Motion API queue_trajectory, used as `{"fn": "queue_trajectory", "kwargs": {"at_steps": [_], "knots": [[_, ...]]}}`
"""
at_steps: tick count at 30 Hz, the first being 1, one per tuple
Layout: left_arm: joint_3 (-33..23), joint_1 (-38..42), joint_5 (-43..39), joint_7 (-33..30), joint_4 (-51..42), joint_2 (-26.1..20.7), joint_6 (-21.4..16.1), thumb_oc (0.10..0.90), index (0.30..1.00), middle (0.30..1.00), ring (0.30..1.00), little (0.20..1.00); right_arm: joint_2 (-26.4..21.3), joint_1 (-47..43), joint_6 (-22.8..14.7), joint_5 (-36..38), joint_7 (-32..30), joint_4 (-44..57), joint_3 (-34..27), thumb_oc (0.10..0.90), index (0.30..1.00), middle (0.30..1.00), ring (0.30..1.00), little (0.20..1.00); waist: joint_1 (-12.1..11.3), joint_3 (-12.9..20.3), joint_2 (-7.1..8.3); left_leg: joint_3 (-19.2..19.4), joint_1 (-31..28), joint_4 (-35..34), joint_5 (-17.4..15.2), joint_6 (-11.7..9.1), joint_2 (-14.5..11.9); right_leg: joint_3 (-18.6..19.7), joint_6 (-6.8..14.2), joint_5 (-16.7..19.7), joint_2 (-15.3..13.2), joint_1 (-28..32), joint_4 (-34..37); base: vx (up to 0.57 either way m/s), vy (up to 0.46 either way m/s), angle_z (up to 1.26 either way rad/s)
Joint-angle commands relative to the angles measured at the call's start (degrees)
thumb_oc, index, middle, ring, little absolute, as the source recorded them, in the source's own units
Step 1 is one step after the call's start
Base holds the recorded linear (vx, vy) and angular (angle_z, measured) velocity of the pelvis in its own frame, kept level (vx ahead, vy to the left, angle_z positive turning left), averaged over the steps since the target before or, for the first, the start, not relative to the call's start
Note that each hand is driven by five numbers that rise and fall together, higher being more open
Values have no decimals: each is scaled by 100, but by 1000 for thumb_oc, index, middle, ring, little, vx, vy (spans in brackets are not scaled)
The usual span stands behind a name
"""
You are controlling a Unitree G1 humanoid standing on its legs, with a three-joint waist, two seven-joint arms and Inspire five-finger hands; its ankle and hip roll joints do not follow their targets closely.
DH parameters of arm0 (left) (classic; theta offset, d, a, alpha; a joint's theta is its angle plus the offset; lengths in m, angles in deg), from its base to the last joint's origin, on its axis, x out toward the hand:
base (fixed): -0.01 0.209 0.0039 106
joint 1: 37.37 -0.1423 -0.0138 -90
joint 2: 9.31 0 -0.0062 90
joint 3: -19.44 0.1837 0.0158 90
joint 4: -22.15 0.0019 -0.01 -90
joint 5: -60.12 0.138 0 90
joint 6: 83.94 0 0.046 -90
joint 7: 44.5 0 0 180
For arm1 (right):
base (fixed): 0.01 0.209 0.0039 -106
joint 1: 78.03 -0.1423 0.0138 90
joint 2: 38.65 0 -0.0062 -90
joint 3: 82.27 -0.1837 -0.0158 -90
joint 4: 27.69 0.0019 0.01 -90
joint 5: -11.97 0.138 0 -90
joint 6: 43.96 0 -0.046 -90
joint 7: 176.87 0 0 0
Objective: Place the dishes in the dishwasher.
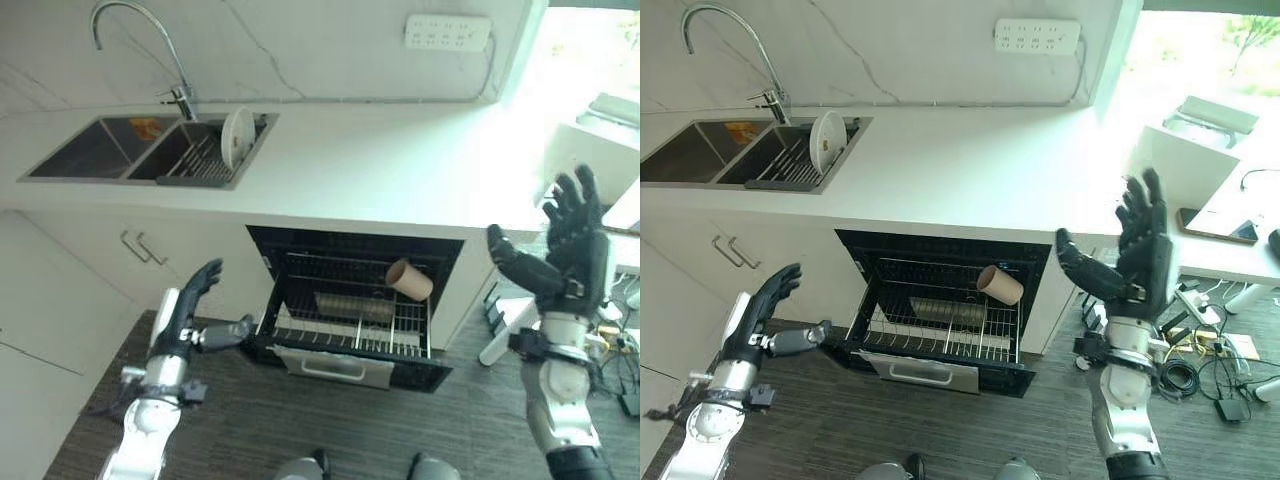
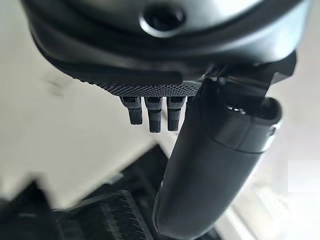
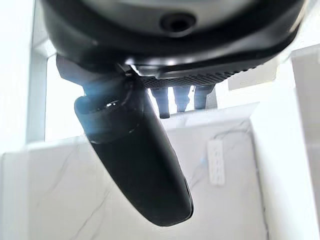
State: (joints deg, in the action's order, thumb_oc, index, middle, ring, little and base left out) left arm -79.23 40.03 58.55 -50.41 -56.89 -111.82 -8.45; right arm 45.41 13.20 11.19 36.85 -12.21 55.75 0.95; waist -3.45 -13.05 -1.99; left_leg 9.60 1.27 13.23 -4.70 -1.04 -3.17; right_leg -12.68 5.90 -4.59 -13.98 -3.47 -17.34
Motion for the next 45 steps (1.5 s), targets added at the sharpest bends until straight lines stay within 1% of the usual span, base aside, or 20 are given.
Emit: {"fn": "queue_trajectory", "kwargs": {"at_steps": [1, 3, 6, 7, 8, 9, 11, 14, 17, 19, 20, 23, 24, 27, 29, 31, 33, 38, 40, 45], "knots": [[-701, 325, -564, -260, -409, -428, -165, 800, 900, 900, 900, 900, -56, -367, -408, 279, 173, 833, -322, 800, 900, 900, 900, 900, 2, 231, 102, -40, 6, 396, -1114, 358, 182, -263, 480, -377, -197, 369, 15, -69, 147, 13], [-903, 138, -843, -312, -262, -407, 22, 800, 900, 900, 900, 900, 72, -296, -363, 436, 314, 873, -408, 800, 900, 900, 900, 900, 6, 201, 93, 3, 12, 396, -1172, 467, 209, -350, 522, -189, -104, 379, 15, -125, 118, 7], [-965, 118, -1162, -424, 76, -296, 124, 800, 900, 900, 900, 900, 91, -306, -399, 383, 344, 866, -394, 800, 900, 900, 900, 900, 39, 164, -34, -73, 98, 396, -1193, 601, 204, -391, 367, -61, 447, 572, 15, -108, 80, -8], [-976, 129, -1230, -477, 249, -265, 110, 800, 900, 900, 900, 900, 53, -325, -405, 399, 338, 855, -395, 800, 900, 900, 900, 900, 60, 147, -74, -142, 131, 396, -1175, 629, 244, -352, 324, -2, 684, 606, -59, -89, 60, -2], [-974, 145, -1266, -503, 367, -245, 59, 800, 900, 900, 900, 900, 24, -347, -418, 411, 329, 835, -389, 800, 900, 900, 900, 900, 65, 128, -88, -190, 150, 396, -1163, 645, 285, -306, 300, -12, 786, 574, -202, -137, 28, 11], [-993, 155, -1362, -590, 595, -201, -13, 800, 900, 900, 900, 900, -49, -398, -441, 470, 335, 797, -395, 800, 900, 900, 900, 900, 65, 108, -103, -275, 232, 396, -1086, 647, 357, -224, 238, -1, 988, 498, -376, -152, -20, 9], [-969, 134, -1566, -759, 957, -70, -222, 800, 900, 900, 900, 900, -192, -508, -444, 572, 399, 715, -401, 800, 900, 900, 900, 900, 22, 89, -106, -363, 357, 396, -951, 563, 470, -118, 128, -52, 1148, 581, -3, -132, -55, 0], [-973, 137, -1908, -708, 1370, 111, -355, 800, 900, 900, 900, 900, -325, -652, -360, 745, 513, 572, -392, 800, 900, 900, 900, 900, -42, 48, -99, -389, 432, 396, -800, 439, 533, -70, 9, -363, 1133, 570, 15, -97, -72, -2], [-897, 137, -2154, -263, 1837, 427, -390, 800, 900, 900, 900, 900, -421, -779, -114, 1099, 834, 513, -313, 800, 900, 900, 900, 900, -128, 47, -100, -529, 448, 396, -713, 357, 627, -51, -131, -730, 1104, 489, 15, -94, -84, -4], [-805, 155, -2398, 241, 2108, 590, -264, 800, 900, 900, 900, 900, -434, -768, 83, 1299, 1198, 491, -261, 800, 900, 900, 900, 900, -110, 50, -78, -516, 330, 396, -725, 362, 686, -51, -206, -850, 1065, 423, 15, -105, -95, -14], [-489, 148, -2518, 867, 2345, 793, -24, 800, 900, 900, 900, 900, -363, -664, 242, 1588, 1559, 521, -173, 800, 900, 900, 900, 900, -87, 7, 13, -464, 186, 396, -670, 295, 721, -4, -224, -824, 975, 402, 15, -117, -89, -11], [-235, 120, -2509, 1249, 2468, 921, 212, 800, 900, 900, 900, 900, -331, -624, 319, 1660, 1832, 595, -150, 800, 900, 900, 900, 900, -25, 21, 72, -427, 121, 396, -683, 206, 544, 18, -204, -763, 920, 333, 15, -86, 30, 6], [-72, 92, -2575, 1422, 2574, 998, 306, 800, 900, 900, 900, 900, -374, -649, 436, 1685, 1997, 667, -111, 800, 900, 900, 900, 900, -1, 38, 93, -500, 130, 396, -672, 143, 399, 88, -230, -764, 904, 297, 15, -72, 124, 13], [121, 91, -2544, 1623, 2667, 1072, 338, 800, 900, 900, 900, 900, -457, -736, 486, 1579, 2081, 716, 9, 800, 900, 900, 900, 900, -3, 10, 119, -613, 166, 396, -615, 86, 238, 175, -276, -782, 882, 296, 15, -60, 136, -7], [235, 115, -2564, 1751, 2689, 1110, 354, 800, 900, 900, 900, 900, -509, -774, 524, 1535, 2081, 773, 42, 800, 900, 900, 900, 900, 38, -24, 126, -552, 192, 396, -579, 48, 94, 172, -290, -789, 852, 306, 15, -80, 178, -25], [540, 234, -2391, 1933, 2692, 1127, 454, 800, 900, 900, 900, 900, -542, -707, 569, 1510, 1982, 908, 12, 800, 900, 900, 900, 900, 154, -80, 83, -309, 293, 396, -519, -46, -156, 56, -274, -803, 770, 354, 15, -96, 234, -17], [624, 277, -2294, 2042, 2759, 1131, 517, 800, 900, 900, 900, 900, -544, -618, 588, 1506, 1976, 935, -33, 800, 900, 900, 900, 900, 207, -81, 75, -267, 295, 396, -518, -86, -227, 17, -252, -795, 729, 364, 15, -18, 142, 15], [946, 423, -1796, 2116, 3156, 1231, 621, 800, 900, 900, 900, 900, -536, -339, 729, 1307, 1935, 903, -37, 800, 900, 900, 900, 900, 344, 14, 100, -386, 218, 396, -738, -64, -111, 93, -118, -733, 620, 289, 15, 28, 145, 0], [1046, 516, -1652, 2117, 3490, 1307, 699, 800, 900, 900, 900, 900, -473, -237, 682, 1217, 1901, 849, -35, 800, 900, 900, 900, 900, 403, 91, 148, -335, 227, 396, -838, -20, -81, 95, -31, -685, 558, 226, 15, 25, 112, -21], [1248, 646, -1203, 1999, 3983, 1384, 649, 800, 900, 900, 900, 900, -473, -162, 773, 995, 1928, 918, -14, 800, 900, 900, 900, 900, 506, 129, 256, -220, 223, 396, -1006, 139, 20, 225, 115, -531, 424, 41, 15, 5, 104, -26]]}}
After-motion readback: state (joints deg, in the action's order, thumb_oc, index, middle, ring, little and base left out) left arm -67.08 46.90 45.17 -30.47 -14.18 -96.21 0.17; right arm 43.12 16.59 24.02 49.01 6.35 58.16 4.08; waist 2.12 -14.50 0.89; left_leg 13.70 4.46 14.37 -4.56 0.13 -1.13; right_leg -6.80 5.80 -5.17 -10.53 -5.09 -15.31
